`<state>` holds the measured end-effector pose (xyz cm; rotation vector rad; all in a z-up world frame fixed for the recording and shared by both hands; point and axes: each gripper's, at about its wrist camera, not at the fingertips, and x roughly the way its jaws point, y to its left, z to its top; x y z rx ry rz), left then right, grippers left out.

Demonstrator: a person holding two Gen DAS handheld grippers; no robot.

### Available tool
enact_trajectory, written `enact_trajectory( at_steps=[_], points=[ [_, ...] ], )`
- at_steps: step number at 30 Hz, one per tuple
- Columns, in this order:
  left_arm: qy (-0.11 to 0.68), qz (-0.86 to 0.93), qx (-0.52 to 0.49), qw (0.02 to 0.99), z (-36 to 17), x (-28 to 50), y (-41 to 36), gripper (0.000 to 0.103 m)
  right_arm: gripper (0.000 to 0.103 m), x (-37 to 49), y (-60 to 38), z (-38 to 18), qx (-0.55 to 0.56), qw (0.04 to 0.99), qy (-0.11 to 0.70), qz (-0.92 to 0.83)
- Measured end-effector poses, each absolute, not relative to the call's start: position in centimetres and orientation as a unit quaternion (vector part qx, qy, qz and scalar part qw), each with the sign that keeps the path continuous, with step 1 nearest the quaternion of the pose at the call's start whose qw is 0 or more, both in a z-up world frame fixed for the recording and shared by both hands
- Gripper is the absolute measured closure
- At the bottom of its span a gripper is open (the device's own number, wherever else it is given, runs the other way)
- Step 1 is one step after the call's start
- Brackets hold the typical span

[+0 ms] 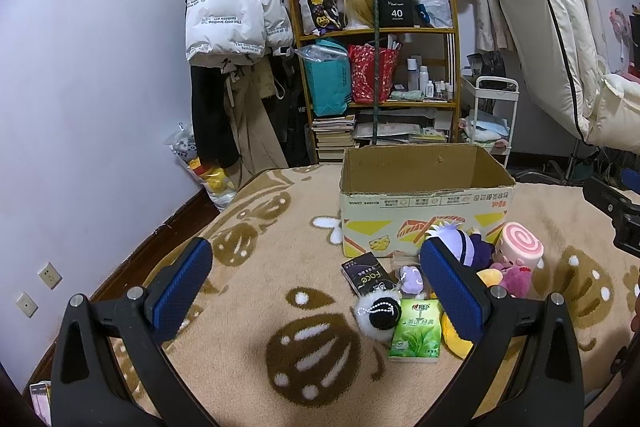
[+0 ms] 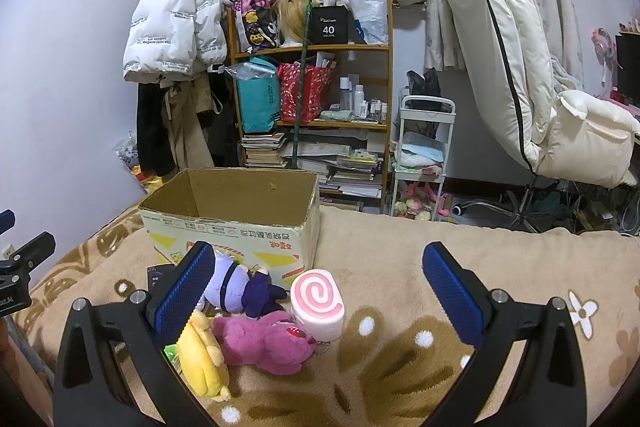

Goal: Organize soft objects

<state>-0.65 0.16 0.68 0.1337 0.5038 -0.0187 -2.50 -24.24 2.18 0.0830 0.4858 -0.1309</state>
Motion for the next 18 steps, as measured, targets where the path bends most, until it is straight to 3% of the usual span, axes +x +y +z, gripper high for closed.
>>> enact_trajectory(
  at_steps=[18],
  points=[
    [0.254,-0.008,0.07,0.965,0.48,-0.34,0.07,0.001,0.0,-2.45,-24.09,2.13,0.04,0.968,0.241,-0.064]
  ],
)
